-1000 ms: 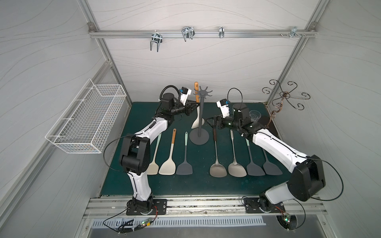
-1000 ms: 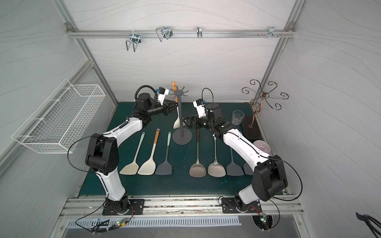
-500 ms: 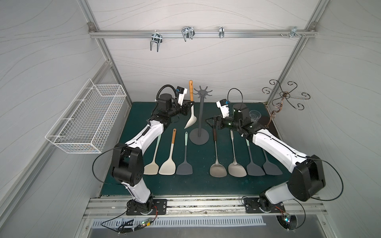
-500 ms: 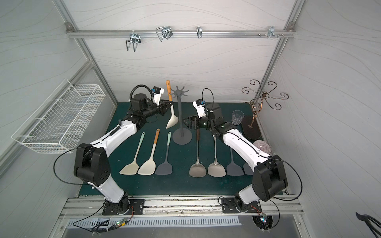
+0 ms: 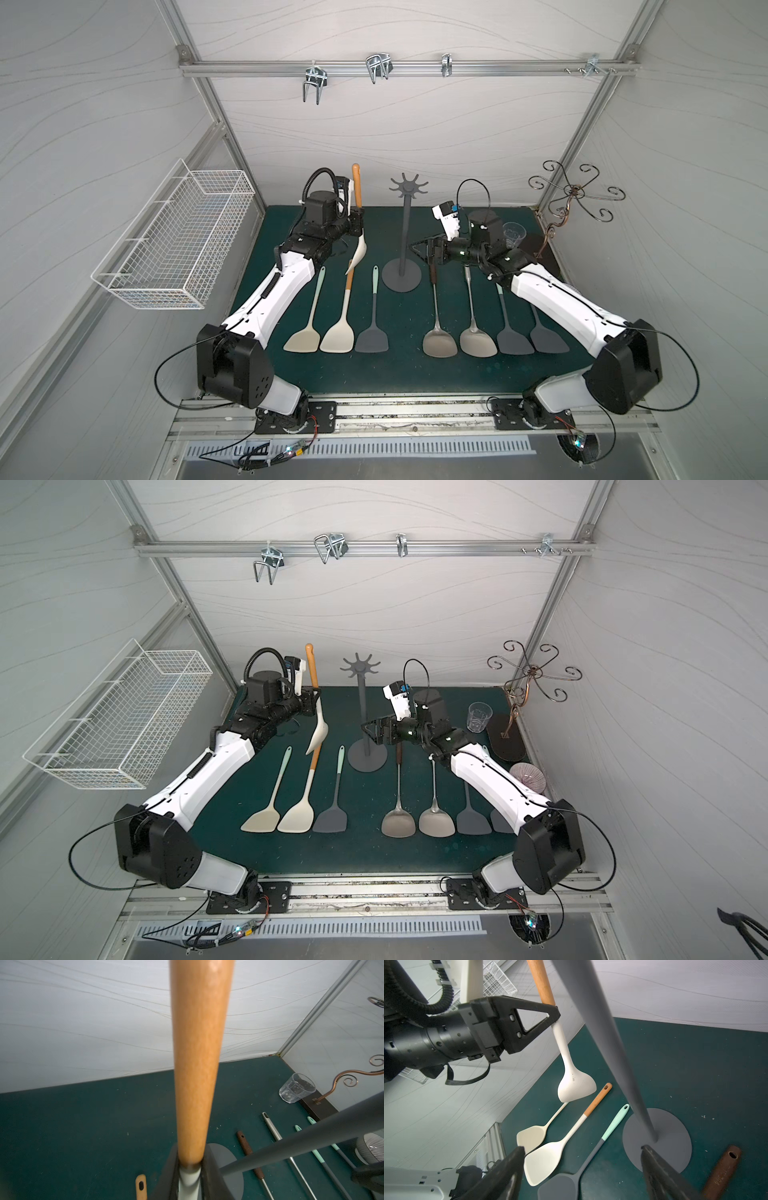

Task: Take the spatula off the kitchen utensil rack
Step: Take off the spatula from the rack, then place the spatula at the center of the board.

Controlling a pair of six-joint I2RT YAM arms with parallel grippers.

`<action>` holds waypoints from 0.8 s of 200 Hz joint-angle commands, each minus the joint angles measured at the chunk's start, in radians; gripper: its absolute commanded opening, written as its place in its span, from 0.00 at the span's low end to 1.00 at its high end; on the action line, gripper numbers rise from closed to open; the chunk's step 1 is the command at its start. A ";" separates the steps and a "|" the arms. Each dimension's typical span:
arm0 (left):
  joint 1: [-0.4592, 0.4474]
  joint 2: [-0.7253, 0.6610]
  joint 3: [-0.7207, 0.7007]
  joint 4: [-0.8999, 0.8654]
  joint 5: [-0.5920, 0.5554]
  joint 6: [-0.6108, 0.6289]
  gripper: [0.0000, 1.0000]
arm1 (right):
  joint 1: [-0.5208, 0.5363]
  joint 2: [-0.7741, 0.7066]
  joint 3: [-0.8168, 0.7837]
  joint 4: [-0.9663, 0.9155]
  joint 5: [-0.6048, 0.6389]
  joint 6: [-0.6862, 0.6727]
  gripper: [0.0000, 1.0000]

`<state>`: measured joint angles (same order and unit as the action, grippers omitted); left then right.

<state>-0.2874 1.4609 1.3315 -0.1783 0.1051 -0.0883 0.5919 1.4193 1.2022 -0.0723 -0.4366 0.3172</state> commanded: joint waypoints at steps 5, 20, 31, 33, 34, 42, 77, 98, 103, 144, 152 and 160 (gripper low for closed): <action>-0.025 -0.046 0.001 -0.062 -0.162 -0.028 0.00 | 0.017 -0.061 -0.016 -0.040 -0.026 -0.004 0.90; -0.031 -0.054 0.013 -0.115 -0.229 -0.057 0.00 | 0.024 -0.081 -0.025 -0.060 -0.025 -0.013 0.93; -0.039 -0.062 0.017 -0.161 -0.258 -0.060 0.00 | 0.028 -0.097 -0.034 -0.072 -0.022 -0.018 0.99; -0.041 -0.065 0.016 -0.166 -0.262 -0.058 0.00 | 0.028 -0.100 -0.037 -0.073 -0.022 -0.019 0.99; -0.042 -0.067 0.016 -0.168 -0.266 -0.058 0.00 | 0.029 -0.102 -0.037 -0.074 -0.022 -0.019 0.99; -0.048 -0.078 0.009 -0.183 -0.292 -0.057 0.00 | 0.032 -0.113 -0.046 -0.078 -0.023 -0.020 0.99; -0.069 -0.121 -0.002 -0.278 -0.400 -0.066 0.00 | 0.058 -0.151 -0.072 -0.105 -0.017 -0.025 0.99; -0.079 -0.141 -0.006 -0.332 -0.488 -0.075 0.00 | 0.084 -0.164 -0.079 -0.126 -0.004 -0.029 0.99; -0.079 -0.147 -0.007 -0.345 -0.507 -0.079 0.00 | 0.090 -0.167 -0.080 -0.130 0.001 -0.030 0.99; -0.081 -0.183 -0.031 -0.413 -0.618 -0.098 0.00 | 0.132 -0.173 -0.098 -0.146 0.036 -0.023 0.99; -0.080 -0.181 -0.028 -0.431 -0.649 -0.102 0.00 | 0.138 -0.172 -0.098 -0.149 0.039 -0.021 0.99; -0.081 -0.177 -0.026 -0.449 -0.682 -0.105 0.00 | 0.142 -0.172 -0.098 -0.152 0.038 -0.020 0.99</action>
<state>-0.3637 1.2957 1.2964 -0.5854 -0.4381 -0.1677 0.7166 1.2640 1.1099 -0.1940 -0.4187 0.2989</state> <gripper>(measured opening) 0.186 0.989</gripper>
